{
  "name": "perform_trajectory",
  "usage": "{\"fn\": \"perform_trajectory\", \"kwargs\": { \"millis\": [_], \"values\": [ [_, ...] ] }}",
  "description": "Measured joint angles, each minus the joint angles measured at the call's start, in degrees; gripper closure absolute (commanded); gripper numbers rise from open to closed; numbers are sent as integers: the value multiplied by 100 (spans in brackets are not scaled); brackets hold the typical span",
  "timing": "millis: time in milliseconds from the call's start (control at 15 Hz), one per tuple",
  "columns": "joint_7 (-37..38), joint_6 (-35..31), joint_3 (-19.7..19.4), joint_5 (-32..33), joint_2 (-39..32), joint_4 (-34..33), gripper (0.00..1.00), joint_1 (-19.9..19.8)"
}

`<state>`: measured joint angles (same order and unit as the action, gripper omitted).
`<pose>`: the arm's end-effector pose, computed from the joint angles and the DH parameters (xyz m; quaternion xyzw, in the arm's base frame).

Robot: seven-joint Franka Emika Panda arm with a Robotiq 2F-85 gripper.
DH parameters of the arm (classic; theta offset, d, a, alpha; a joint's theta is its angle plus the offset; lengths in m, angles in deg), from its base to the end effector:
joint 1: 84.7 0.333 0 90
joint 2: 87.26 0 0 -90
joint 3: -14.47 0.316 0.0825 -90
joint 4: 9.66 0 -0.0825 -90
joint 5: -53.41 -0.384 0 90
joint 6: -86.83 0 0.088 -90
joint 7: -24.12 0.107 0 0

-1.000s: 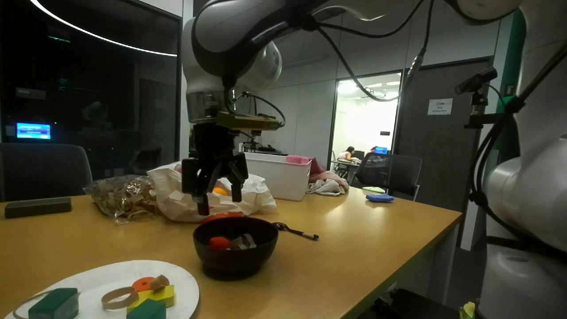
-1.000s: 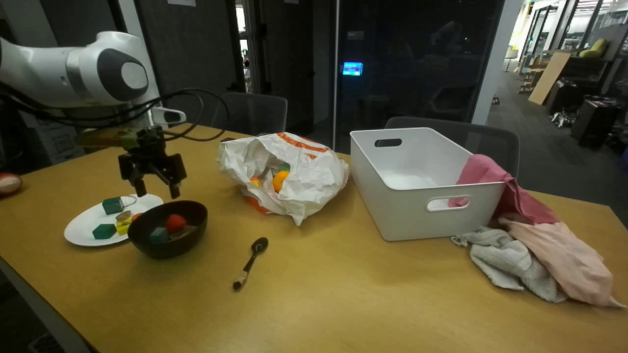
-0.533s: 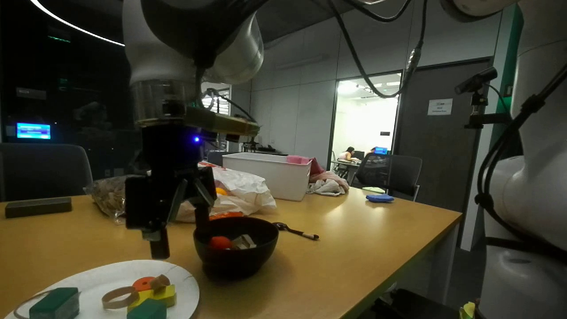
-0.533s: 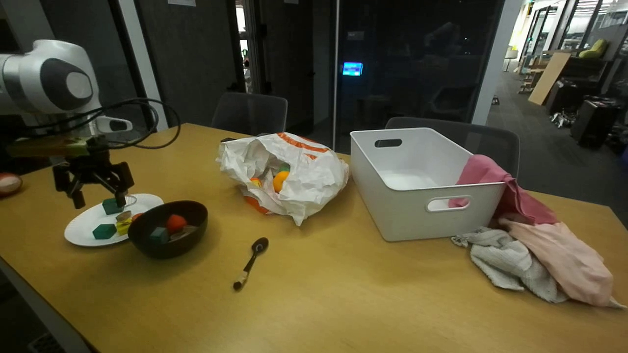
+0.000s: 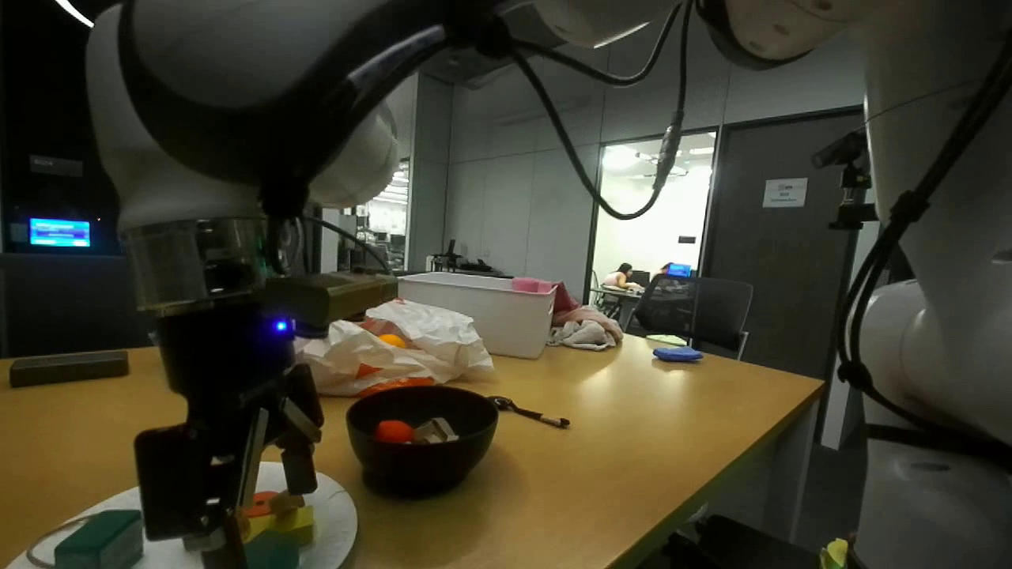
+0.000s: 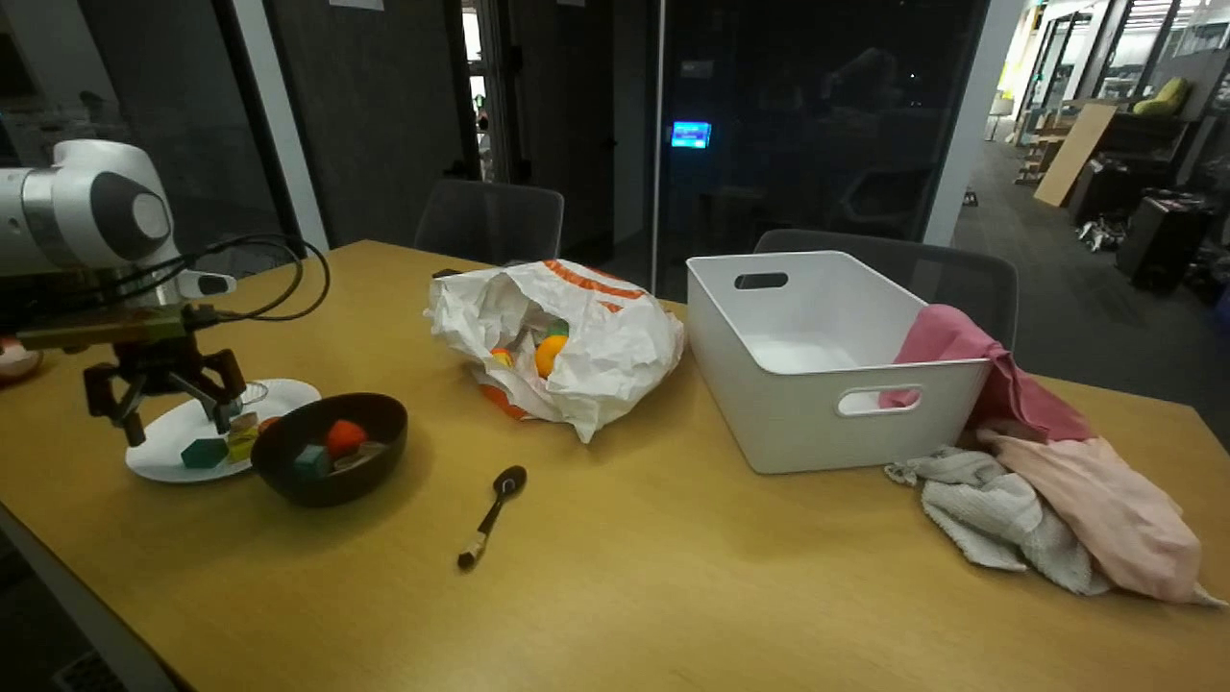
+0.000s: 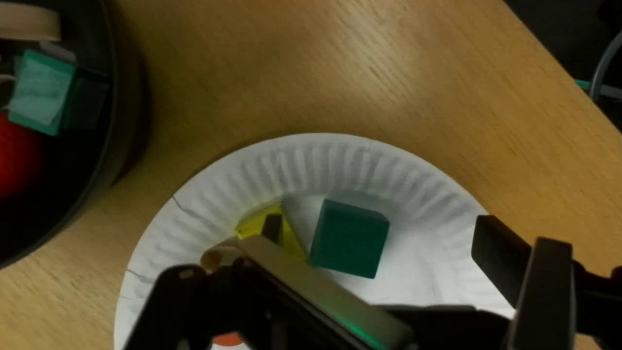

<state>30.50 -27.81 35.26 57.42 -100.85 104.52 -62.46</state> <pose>0.4233 0.3818 0.3349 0.9382 0.3294 -0.1012 0.0334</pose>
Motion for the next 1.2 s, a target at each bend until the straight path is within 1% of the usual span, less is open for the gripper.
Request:
{"fn": "perform_trajectory", "kwargs": {
  "millis": [200, 333, 533, 1000, 1067, 1133, 1200],
  "values": [
    [-293, -64, -176, 507, -274, -131, 0, -11],
    [-461, -85, -278, 650, -316, -169, 0, -43],
    [-610, -82, -342, 615, -319, -186, 0, -104],
    [-814, -57, -338, 97, -355, -123, 0, -155],
    [-828, -57, -338, 53, -365, -107, 25, -167],
    [-841, -57, -338, 11, -377, -93, 26, -180],
    [-854, -57, -338, -6, -391, -78, 32, -191]
  ]
}}
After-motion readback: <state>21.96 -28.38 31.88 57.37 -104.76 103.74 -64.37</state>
